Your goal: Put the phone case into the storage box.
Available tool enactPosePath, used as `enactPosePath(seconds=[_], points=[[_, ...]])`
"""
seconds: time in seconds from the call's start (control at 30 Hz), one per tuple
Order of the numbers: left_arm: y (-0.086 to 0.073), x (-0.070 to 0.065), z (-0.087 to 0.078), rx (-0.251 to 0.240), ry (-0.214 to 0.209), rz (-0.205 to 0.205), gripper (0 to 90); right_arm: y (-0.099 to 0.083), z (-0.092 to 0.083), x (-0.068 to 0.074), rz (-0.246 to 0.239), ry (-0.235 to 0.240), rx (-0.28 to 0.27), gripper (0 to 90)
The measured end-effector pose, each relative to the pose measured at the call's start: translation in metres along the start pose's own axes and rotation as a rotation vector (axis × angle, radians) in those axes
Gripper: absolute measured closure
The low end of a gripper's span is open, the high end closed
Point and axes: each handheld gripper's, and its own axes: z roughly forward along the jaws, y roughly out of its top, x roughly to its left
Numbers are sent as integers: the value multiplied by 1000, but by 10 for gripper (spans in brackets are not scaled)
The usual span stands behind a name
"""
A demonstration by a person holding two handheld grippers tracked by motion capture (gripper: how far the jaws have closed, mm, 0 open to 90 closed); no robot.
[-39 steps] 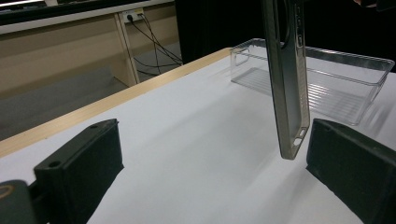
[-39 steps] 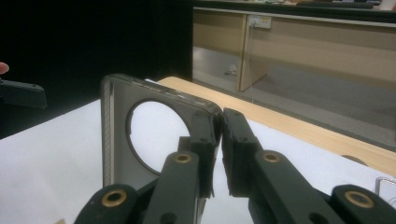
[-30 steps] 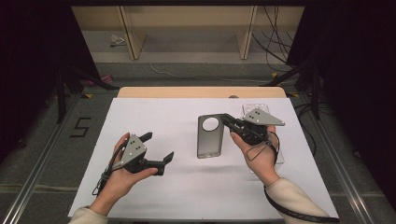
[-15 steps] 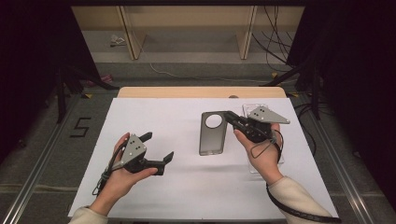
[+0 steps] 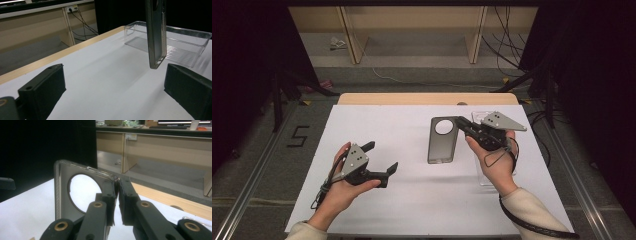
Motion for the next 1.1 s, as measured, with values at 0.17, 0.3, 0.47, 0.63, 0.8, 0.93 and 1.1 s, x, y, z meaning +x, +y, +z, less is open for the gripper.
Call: enactPosePath(seconds=[0.17,0.3,0.47,0.63,0.8,0.93,1.1], points=[[0,0,0,-1,0,-1,30,1,-1,-2,4,-1,0,843],[0,0,0,0,2,-2,30,2,-1,-3,5,-4,-2,843],[0,0,0,0,2,-1,29,2,-3,-4,7,-7,-3,844],[0,0,0,0,3,0,28,3,-4,-6,9,-11,-7,844],[0,0,0,0,3,-1,28,5,-5,-8,11,-17,-13,843],[0,0,0,1,3,0,28,6,-6,-10,14,-23,-16,843],[0,0,0,1,3,0,28,7,-8,-13,18,-30,-22,844]])
